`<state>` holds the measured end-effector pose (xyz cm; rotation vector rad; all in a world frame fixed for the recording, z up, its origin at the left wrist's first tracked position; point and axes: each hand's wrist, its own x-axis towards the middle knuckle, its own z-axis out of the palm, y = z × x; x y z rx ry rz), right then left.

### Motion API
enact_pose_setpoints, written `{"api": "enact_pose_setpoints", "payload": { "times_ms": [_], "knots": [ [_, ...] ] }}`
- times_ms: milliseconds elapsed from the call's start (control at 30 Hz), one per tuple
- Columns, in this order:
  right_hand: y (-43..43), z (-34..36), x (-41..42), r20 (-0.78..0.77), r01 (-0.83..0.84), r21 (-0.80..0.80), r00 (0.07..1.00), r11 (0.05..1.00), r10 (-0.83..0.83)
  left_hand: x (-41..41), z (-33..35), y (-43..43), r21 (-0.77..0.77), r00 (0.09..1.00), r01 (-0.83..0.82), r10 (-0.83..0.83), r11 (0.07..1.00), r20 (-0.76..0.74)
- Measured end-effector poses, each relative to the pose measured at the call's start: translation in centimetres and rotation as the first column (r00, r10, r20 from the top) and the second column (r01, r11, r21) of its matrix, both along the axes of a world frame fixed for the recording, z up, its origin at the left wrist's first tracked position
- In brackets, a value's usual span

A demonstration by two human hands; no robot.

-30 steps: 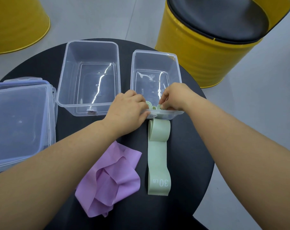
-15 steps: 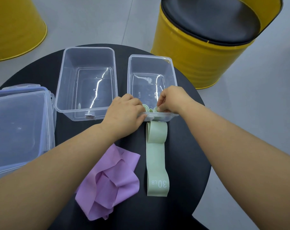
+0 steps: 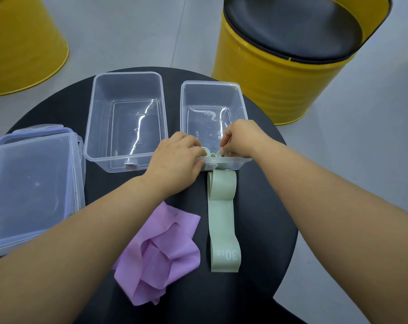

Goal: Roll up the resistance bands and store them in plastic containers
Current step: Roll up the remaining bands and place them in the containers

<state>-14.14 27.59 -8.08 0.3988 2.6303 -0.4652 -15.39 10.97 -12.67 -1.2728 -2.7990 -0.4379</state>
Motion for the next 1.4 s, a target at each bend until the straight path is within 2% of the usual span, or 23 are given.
{"api": "enact_pose_setpoints", "payload": {
  "times_ms": [133,233,333,400,467,533,600,667,700,767,800,900,967,1100,1233,1300,1400],
  "knots": [
    [0.3,0.2,0.1,-0.057,0.032,-0.032,0.998,0.999,-0.034,0.2,-0.3,-0.4,0.056,0.999,0.028,-0.025,0.998,-0.048],
    [0.7,0.0,0.8,-0.247,0.097,-0.081,0.962,0.992,-0.114,0.8,-0.1,-0.5,0.143,0.995,0.005,0.009,0.990,-0.099],
    [0.6,0.2,3.5,-0.418,0.176,-0.167,0.879,0.970,-0.231,2.5,-0.1,-0.7,0.248,0.996,-0.035,0.054,0.968,-0.070],
    [0.6,0.1,6.1,-0.335,0.216,-0.222,0.899,0.951,-0.282,4.1,-0.1,-0.8,0.237,0.997,-0.070,0.072,0.969,0.001],
    [0.6,-0.4,8.7,-0.074,0.260,-0.250,0.955,0.933,-0.286,6.1,-0.2,-0.7,0.101,0.983,-0.124,0.109,0.987,0.146],
    [0.4,-1.6,10.4,0.148,0.318,-0.252,0.946,0.914,-0.288,7.6,-1.1,-0.5,-0.033,0.952,-0.153,0.156,0.988,0.263],
    [0.0,-3.2,10.9,0.175,0.373,-0.279,0.926,0.885,-0.335,8.6,-1.6,-0.2,-0.069,0.916,-0.179,0.192,0.981,0.351],
    [-0.8,-4.5,10.8,0.092,0.425,-0.390,0.901,0.817,-0.425,9.2,-1.9,-0.1,-0.047,0.888,-0.212,0.213,0.976,0.409],
    [-1.1,-4.8,10.6,0.065,0.448,-0.485,0.875,0.751,-0.480,9.4,-2.0,0.0,-0.025,0.869,-0.241,0.227,0.970,0.440],
    [-1.2,-5.0,10.5,0.105,0.482,-0.633,0.829,0.605,-0.550,9.7,-1.7,0.1,0.035,0.824,-0.315,0.255,0.948,0.506],
    [-1.1,-4.9,10.7,0.137,0.474,-0.657,0.840,0.586,-0.526,9.8,-1.4,0.0,0.071,0.799,-0.356,0.264,0.932,0.540],
    [-0.7,-4.0,11.6,0.191,0.421,-0.672,0.893,0.609,-0.407,10.3,-1.0,-0.3,0.186,0.720,-0.492,0.277,0.851,0.636],
    [-0.4,-2.9,12.5,0.252,0.410,-0.750,0.902,0.519,-0.350,10.7,-0.8,-0.7,0.224,0.694,-0.522,0.256,0.823,0.673],
    [-0.5,0.4,14.5,0.325,0.409,-0.872,0.895,0.270,-0.306,11.8,1.4,-2.1,0.323,0.614,-0.403,-0.008,0.856,0.789],
    [-2.0,3.9,16.6,0.272,0.352,-0.929,0.858,0.114,-0.436,13.2,6.0,-3.4,0.398,0.552,-0.207,-0.230,0.894,0.802],
    [-2.7,5.9,17.7,0.244,0.319,-0.946,0.810,0.051,-0.533,14.1,8.4,-3.5,0.419,0.555,-0.179,-0.261,0.890,0.790],
    [-3.7,9.1,19.6,0.178,0.241,-0.970,0.762,0.018,-0.622,15.2,12.4,-3.6,0.443,0.634,-0.242,-0.205,0.863,0.746]
  ]
}}
